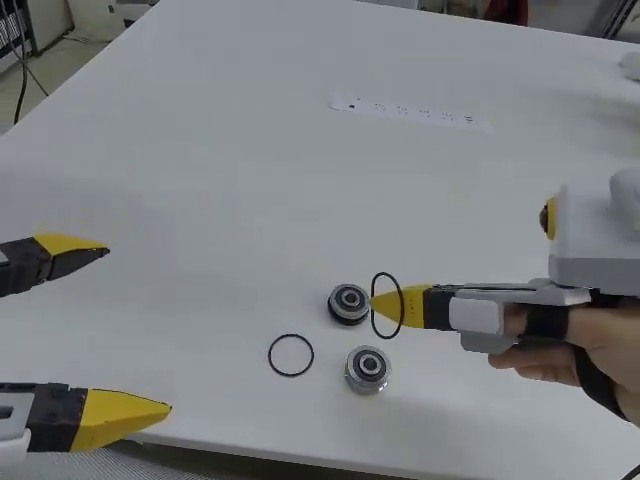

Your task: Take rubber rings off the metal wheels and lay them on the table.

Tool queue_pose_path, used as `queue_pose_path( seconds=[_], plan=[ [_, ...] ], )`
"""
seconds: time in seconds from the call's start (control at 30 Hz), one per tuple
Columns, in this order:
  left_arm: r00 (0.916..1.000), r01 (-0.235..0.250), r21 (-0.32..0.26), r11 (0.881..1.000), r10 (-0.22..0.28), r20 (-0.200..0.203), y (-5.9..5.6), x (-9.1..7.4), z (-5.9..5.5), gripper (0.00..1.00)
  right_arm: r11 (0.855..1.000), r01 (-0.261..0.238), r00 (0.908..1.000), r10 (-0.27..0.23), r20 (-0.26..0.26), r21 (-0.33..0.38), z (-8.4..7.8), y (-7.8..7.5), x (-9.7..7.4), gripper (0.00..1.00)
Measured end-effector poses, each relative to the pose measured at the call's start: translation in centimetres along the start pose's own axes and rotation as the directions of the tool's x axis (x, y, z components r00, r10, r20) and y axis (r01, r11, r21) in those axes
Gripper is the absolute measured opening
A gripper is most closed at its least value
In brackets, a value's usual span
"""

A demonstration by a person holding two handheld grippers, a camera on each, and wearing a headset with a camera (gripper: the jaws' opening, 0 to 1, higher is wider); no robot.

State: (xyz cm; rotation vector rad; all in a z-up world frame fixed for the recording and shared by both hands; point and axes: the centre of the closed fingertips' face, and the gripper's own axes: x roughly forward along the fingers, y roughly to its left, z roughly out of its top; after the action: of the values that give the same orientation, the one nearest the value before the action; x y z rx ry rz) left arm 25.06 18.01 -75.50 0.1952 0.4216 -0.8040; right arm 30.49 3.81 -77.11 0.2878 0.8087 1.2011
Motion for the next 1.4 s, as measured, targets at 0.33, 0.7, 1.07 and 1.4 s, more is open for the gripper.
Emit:
queue_pose_path(
  seconds=[0.33,0.7,1.07,1.4],
  plan=[
    [1.0000,-0.002,-0.006,1.000,0.002,0.000,-0.2,0.0,-0.2,0.86,0.999,0.022,0.9964,-0.026,-0.081,-0.043,-1.3,-1.0,2.2,0.00],
    [0.9999,-0.004,-0.029,1.000,0.005,0.011,-0.2,-0.1,-0.2,0.85,0.995,0.068,0.9856,-0.078,-0.150,-0.069,-2.5,-3.3,4.2,0.00],
    [0.9998,-0.010,-0.041,0.999,0.011,0.014,-0.1,0.0,-0.2,0.85,0.988,0.125,0.9708,-0.141,-0.194,-0.092,-3.4,-5.4,4.9,0.00],
    [0.9998,-0.011,-0.045,0.999,0.011,0.014,-0.1,0.0,-0.2,0.85,0.978,0.161,0.9591,-0.187,-0.213,-0.132,-3.9,-6.4,5.6,0.00]
  ],
)
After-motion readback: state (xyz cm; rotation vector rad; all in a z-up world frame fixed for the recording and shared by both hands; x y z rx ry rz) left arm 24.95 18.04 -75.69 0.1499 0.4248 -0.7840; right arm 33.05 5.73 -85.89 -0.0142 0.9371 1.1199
